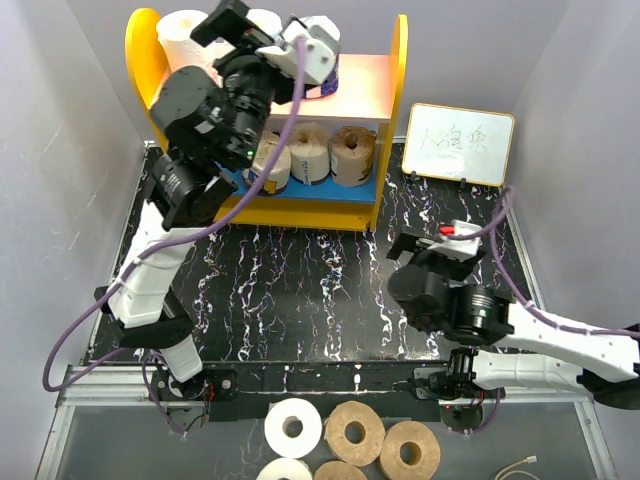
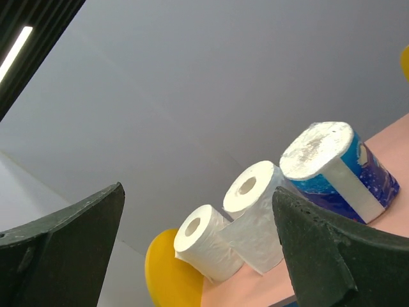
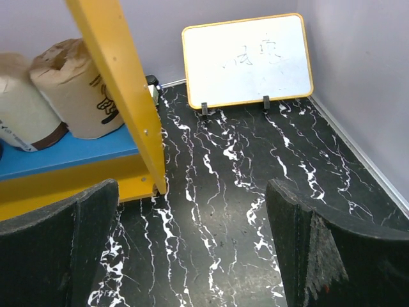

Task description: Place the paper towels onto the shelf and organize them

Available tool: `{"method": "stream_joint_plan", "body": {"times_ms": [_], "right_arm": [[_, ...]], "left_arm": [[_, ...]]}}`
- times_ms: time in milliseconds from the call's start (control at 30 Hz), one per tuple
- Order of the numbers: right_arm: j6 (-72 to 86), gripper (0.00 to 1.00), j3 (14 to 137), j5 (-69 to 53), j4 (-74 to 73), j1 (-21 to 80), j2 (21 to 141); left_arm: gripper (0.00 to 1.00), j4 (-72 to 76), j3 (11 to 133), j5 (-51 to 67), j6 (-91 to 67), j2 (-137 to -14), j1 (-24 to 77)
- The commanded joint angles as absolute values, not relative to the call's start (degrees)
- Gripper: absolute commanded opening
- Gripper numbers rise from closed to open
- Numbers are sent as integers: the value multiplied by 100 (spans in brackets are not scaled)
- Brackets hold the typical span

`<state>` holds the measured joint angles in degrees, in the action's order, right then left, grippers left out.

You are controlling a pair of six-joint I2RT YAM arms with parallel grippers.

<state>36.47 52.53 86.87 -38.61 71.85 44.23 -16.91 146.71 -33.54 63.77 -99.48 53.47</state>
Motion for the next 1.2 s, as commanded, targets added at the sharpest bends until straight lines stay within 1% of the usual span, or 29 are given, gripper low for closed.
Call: {"method": "stream_joint_plan", "body": {"times_ms": [0, 133, 200, 267, 367, 467, 567, 600, 667, 733, 767, 800, 900, 967, 1033, 1167], "right_arm": [[4328, 99, 5906, 8991, -4085, 7153, 5001], [4351, 98, 5764, 9096, -4052, 7154, 5252], [4524, 99, 5663, 8941, -4360, 7154, 5300], [4319, 99, 5493, 8918, -4396, 7152, 5277], [4818, 99, 5423, 9283, -5000, 7154, 5124], [4782, 99, 5542, 9639, -5059, 7163, 4805], [4040, 99, 5518, 8835, -5185, 7165, 4314], [3933, 98, 5456, 8749, -5187, 7168, 4141], [4192, 99, 5546, 8141, -5295, 7161, 3716], [3458, 99, 5248, 7863, -4610, 7172, 3163], [2836, 98, 5035, 7564, -3839, 7172, 2875], [2342, 99, 4889, 7342, -3413, 7172, 2621], [1691, 98, 4596, 7091, -2751, 7172, 2146], [1447, 99, 4523, 6895, -2542, 7172, 2151], [1393, 98, 4536, 6745, -2526, 7173, 2411], [1439, 99, 4666, 6558, -2742, 7172, 3228]], "left_arm": [[98, -1704, 15030, -3748, 5929, -9651, 5337], [99, -2123, 15478, -3587, 5003, -9585, 5316], [99, -2470, 15686, -3375, 4344, -9565, 5160], [99, -2778, 15667, -3174, 3921, -9517, 5064], [99, -3064, 15261, -3075, 3445, -9413, 4822], [99, -3484, 14264, -2791, 3306, -9032, 4388], [99, -3650, 13022, -2700, 3193, -8569, 3633], [99, -3659, 12711, -2720, 3062, -8432, 3305], [99, -3858, 12341, -2536, 2723, -8173, 2513], [99, -4170, 12030, -2119, 2277, -7904, 1754], [99, -4282, 11833, -1856, 2038, -7713, 1374], [99, -4367, 11601, -1542, 1857, -7544, 1008], [99, -4494, 10587, -494, 1442, -7003, 80], [99, -4452, 9593, -59, 1241, -6620, -293], [99, -4319, 8680, 341, 1047, -6113, -623], [99, -4052, 7467, 1082, 703, -5498, -1320]]}}
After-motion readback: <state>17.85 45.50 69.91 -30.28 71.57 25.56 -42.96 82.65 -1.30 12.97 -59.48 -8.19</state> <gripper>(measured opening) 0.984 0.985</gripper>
